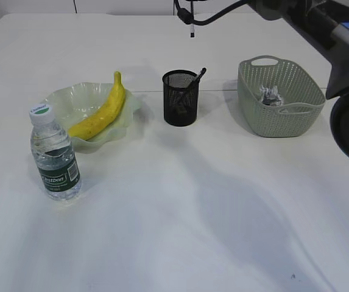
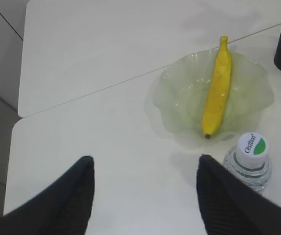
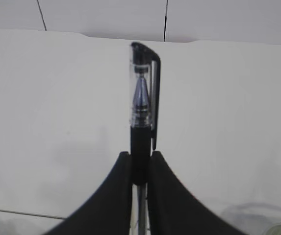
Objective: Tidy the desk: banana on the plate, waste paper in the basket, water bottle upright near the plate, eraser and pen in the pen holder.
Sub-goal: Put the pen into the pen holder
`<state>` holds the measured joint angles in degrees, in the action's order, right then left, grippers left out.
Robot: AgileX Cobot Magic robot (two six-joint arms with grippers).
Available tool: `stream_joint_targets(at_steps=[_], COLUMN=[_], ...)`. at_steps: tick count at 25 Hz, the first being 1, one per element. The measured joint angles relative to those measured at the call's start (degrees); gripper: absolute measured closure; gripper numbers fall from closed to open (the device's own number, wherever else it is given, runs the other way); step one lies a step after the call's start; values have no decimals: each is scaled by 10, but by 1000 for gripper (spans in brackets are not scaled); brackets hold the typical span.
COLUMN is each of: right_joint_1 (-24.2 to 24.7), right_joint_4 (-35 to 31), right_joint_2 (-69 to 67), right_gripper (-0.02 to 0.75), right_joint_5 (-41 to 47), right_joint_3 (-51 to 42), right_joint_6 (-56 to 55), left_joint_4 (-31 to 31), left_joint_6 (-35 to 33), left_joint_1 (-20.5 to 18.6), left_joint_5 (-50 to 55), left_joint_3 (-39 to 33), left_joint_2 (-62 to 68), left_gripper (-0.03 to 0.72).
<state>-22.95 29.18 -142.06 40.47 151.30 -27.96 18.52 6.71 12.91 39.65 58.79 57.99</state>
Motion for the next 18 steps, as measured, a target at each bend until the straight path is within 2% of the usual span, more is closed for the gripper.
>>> stream_joint_targets(at_steps=[18], right_joint_1=[-4], right_joint_4=[14], right_joint_2=[0], right_gripper=[695], right_joint_5=[-3], right_joint_3=[0], right_joint_6=[25], left_joint_4=[0], left_joint_6=[0], left_joint_1=[0], left_joint_5=[0], left_joint_3=[0], left_joint_2=[26], left_gripper=[223])
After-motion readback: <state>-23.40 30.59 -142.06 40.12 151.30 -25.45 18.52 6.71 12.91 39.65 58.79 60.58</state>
